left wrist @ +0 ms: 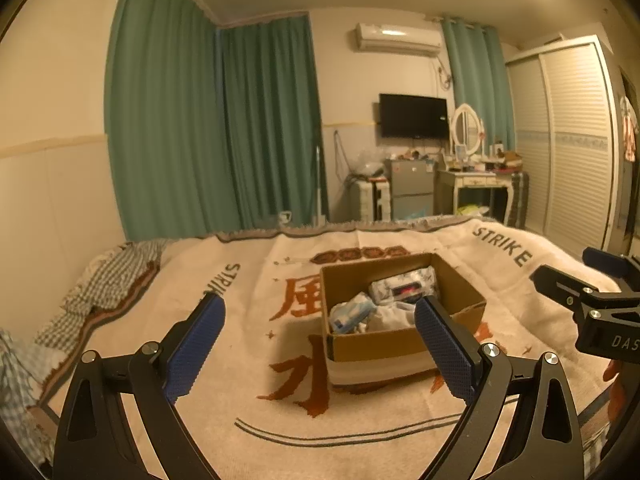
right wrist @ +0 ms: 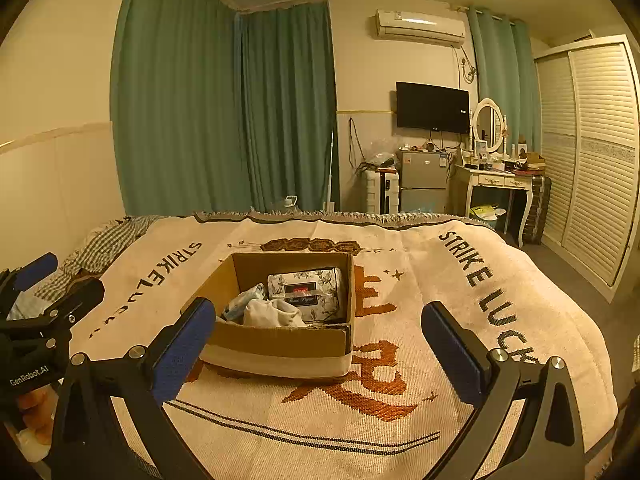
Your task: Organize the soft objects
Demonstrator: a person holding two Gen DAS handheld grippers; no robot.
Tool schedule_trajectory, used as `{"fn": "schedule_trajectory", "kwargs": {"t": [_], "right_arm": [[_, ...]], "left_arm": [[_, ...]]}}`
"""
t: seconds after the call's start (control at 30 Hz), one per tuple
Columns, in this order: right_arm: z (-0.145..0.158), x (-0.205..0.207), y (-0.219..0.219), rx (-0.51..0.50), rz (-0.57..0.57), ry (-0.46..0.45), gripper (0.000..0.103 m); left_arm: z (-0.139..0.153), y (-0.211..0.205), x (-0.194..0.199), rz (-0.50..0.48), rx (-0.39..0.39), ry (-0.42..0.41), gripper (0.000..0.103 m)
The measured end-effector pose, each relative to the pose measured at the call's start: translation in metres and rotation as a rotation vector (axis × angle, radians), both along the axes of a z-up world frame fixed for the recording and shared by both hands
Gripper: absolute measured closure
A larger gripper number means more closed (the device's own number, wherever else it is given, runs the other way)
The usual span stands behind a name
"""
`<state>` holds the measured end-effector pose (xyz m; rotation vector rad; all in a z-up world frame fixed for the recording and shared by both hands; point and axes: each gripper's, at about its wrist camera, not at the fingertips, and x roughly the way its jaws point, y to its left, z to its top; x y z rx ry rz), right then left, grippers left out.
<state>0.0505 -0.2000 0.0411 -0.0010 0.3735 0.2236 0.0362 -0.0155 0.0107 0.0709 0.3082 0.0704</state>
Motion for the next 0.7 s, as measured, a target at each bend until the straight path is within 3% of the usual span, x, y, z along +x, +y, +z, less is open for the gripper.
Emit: {"fn": "schedule_trajectory", "kwargs": {"t": [0.7], "right_arm": [[-0.0055, 0.0010, 0.0002, 0.002, -0.003, 0.012, 0.000]], "left_arm": [[0.0000, -0.0021, -0.0017, 0.002, 0.001, 0.009, 0.006]]}}
